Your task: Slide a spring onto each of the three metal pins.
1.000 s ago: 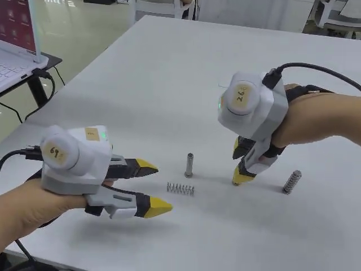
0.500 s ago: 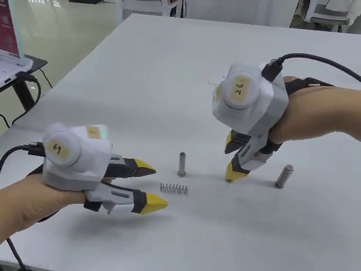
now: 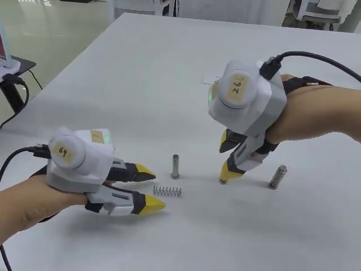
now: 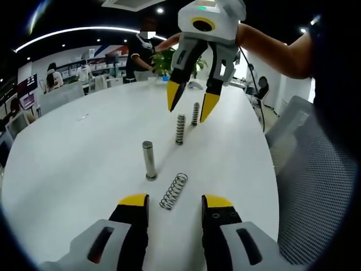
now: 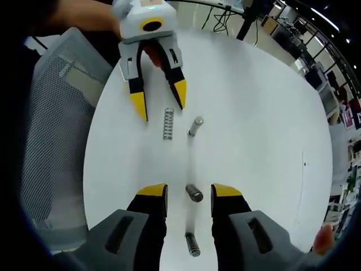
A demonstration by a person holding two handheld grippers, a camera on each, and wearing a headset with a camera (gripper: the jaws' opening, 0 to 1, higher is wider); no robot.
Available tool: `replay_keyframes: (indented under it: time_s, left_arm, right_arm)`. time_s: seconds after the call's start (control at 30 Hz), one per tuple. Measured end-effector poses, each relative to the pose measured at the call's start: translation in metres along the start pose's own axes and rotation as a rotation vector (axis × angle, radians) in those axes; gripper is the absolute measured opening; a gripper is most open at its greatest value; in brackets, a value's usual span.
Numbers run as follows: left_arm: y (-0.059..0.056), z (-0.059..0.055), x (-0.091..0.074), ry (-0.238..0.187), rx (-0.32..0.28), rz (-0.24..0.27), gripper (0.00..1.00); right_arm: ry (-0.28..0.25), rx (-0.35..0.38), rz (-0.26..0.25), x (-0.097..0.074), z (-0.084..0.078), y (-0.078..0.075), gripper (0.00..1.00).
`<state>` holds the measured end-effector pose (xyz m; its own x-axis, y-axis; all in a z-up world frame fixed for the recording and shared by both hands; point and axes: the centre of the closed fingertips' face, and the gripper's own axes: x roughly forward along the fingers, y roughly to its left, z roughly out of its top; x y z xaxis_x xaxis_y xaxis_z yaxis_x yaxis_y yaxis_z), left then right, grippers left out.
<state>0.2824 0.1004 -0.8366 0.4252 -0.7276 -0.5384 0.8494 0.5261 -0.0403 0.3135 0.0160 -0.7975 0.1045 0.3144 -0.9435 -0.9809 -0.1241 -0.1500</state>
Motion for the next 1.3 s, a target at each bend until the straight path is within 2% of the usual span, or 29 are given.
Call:
replay_keyframes:
  time_s: [0.77, 0.97, 1.3]
  left_arm:
    - [0.003, -0.007, 0.01, 0.021, 0.013, -0.026, 0.17]
    - [0.007, -0.008, 0.01, 0.022, 0.022, -0.009, 0.11]
    - [0.009, -0.009, 0.008, 0.024, 0.028, 0.013, 0.06]
  right_arm:
    - [-0.015, 0.002, -0.01, 0.0, 0.002, -0.005, 0.29]
    - [-0.016, 0.004, -0.011, 0.0, 0.002, -0.007, 0.29]
    - [-0.023, -0.003, -0.007, 0.002, 0.005, -0.006, 0.29]
